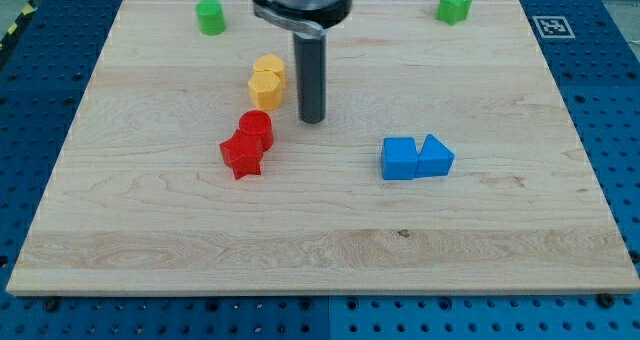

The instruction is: Push the arm to the top of the board

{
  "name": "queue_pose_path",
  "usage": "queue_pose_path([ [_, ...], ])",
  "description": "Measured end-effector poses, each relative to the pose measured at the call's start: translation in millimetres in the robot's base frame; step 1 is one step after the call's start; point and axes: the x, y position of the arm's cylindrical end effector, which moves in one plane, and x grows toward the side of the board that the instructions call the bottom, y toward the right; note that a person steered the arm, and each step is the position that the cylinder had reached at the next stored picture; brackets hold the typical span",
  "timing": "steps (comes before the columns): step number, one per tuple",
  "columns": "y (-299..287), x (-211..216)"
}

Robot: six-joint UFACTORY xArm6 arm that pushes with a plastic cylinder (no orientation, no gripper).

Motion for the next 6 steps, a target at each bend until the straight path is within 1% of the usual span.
queue_pose_path([
  [2, 6, 0],
  [3, 16, -10],
  [4, 47, -36],
  [5, 63, -72],
  [6, 49, -113],
])
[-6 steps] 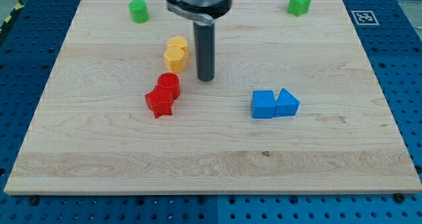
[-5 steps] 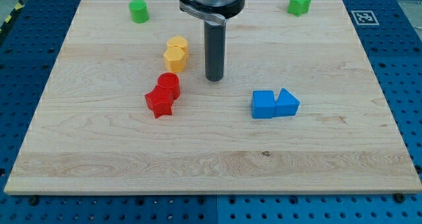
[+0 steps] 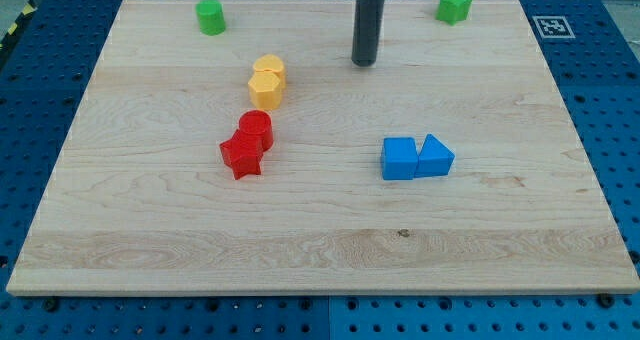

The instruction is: Push the arm to the top of the board

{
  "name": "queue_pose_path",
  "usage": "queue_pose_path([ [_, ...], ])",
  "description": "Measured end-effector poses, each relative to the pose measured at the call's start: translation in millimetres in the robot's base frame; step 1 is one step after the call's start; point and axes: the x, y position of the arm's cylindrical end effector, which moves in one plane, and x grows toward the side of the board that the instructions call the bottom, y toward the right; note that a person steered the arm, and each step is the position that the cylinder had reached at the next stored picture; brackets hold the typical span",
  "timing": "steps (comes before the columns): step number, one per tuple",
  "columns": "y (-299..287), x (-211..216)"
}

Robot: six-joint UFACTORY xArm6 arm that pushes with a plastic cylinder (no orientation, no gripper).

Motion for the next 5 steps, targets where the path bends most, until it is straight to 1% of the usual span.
queue_pose_path([
  [1, -28, -23],
  [3, -107, -91],
  [4, -144, -114],
  [5, -162, -113],
])
